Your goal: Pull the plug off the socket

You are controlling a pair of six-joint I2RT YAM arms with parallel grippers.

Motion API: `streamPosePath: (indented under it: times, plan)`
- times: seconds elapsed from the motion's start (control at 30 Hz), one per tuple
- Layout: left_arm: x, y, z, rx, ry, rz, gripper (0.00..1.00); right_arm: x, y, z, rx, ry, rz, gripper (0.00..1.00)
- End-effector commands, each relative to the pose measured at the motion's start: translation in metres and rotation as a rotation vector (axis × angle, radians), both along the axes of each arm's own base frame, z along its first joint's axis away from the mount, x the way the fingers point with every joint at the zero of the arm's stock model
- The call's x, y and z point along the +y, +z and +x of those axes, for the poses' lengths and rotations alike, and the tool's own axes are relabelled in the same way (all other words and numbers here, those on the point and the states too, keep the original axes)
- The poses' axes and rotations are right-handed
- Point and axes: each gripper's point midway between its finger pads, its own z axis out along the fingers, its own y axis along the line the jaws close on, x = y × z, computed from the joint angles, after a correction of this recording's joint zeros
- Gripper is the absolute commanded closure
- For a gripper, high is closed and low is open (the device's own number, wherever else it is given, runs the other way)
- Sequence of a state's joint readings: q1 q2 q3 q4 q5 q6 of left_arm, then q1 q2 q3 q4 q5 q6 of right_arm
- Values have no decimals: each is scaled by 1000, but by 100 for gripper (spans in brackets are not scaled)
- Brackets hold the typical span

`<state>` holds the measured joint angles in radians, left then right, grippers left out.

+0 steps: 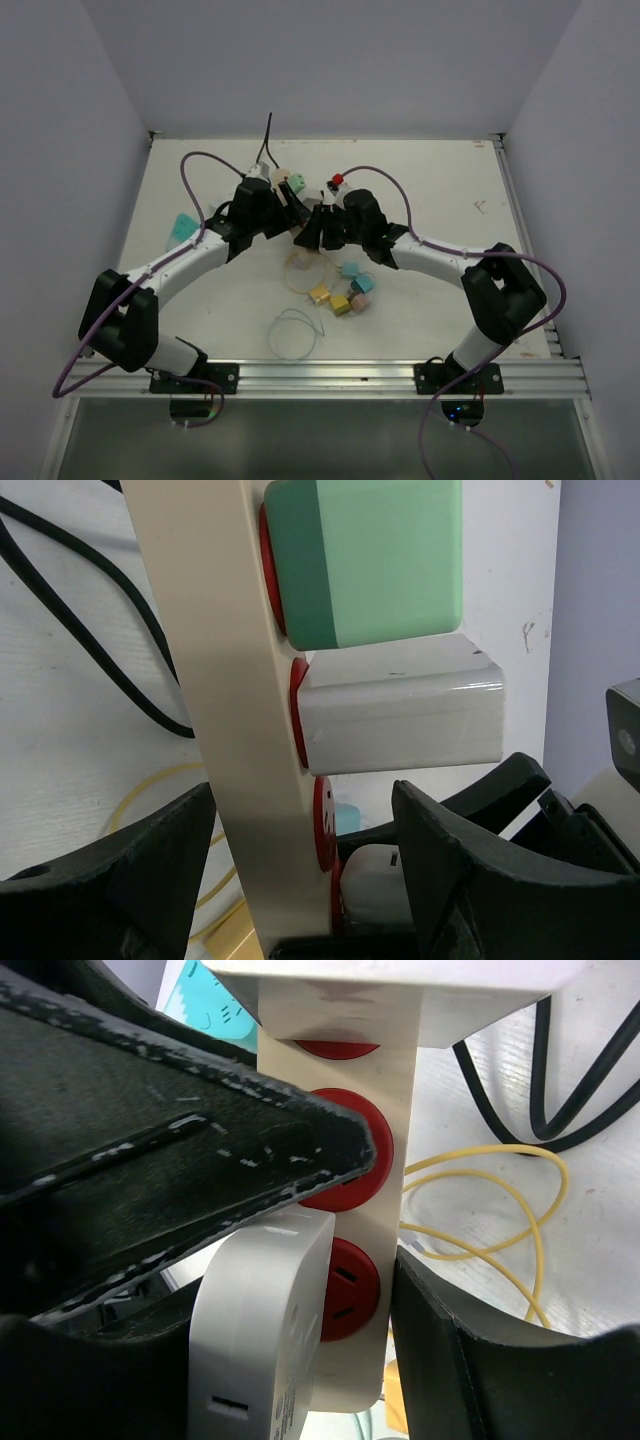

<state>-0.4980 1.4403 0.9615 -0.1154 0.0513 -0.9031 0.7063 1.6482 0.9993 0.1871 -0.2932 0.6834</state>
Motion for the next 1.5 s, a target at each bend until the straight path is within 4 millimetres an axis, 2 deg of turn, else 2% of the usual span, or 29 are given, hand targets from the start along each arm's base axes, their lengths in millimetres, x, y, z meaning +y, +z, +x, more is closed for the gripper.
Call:
streamPosePath:
  times: [0.0,0.13,0.23,0.33,0.37,0.43,0.5,0.53,0.6,0.63,0.67,0.8,0.9,0.97,1.1,1.47]
  plan:
    - [-3,-1,5,-24,27,-22,26,24,110,11,-246,48,223,100]
    - [-1,-8,3,-20,32,-22,33,28,111,8,-239,66,240,100]
    - [1,-9,3,-27,40,-20,43,29,110,6,-234,69,243,100]
    - [2,-11,0,-26,40,-16,55,29,108,5,-229,72,241,100]
    - [0,-3,4,-60,40,-36,61,30,106,4,-227,75,241,100]
    - [1,-2,5,-69,41,-36,68,31,107,2,-222,84,245,100]
    - [2,0,4,-85,40,-33,80,32,106,1,-212,89,248,99]
    - [3,1,3,-93,34,-31,85,33,104,-1,-203,98,248,95]
    - [10,6,6,-133,53,-1,98,32,102,-4,-192,107,243,78]
    - [12,9,6,-148,52,8,100,32,97,-5,-178,108,237,72]
    - [14,14,6,-182,43,26,100,31,94,-7,-167,110,234,60]
    - [26,24,6,-259,44,90,100,28,89,-12,-121,106,222,37]
    - [35,33,4,-320,34,134,100,23,90,-18,-96,112,204,23]
    - [39,38,1,-353,19,168,100,19,91,-23,-78,117,192,18]
    - [49,44,-2,-392,30,206,100,14,91,-28,-42,104,174,16]
    - [52,61,-4,-461,43,193,100,24,73,-33,114,84,189,28]
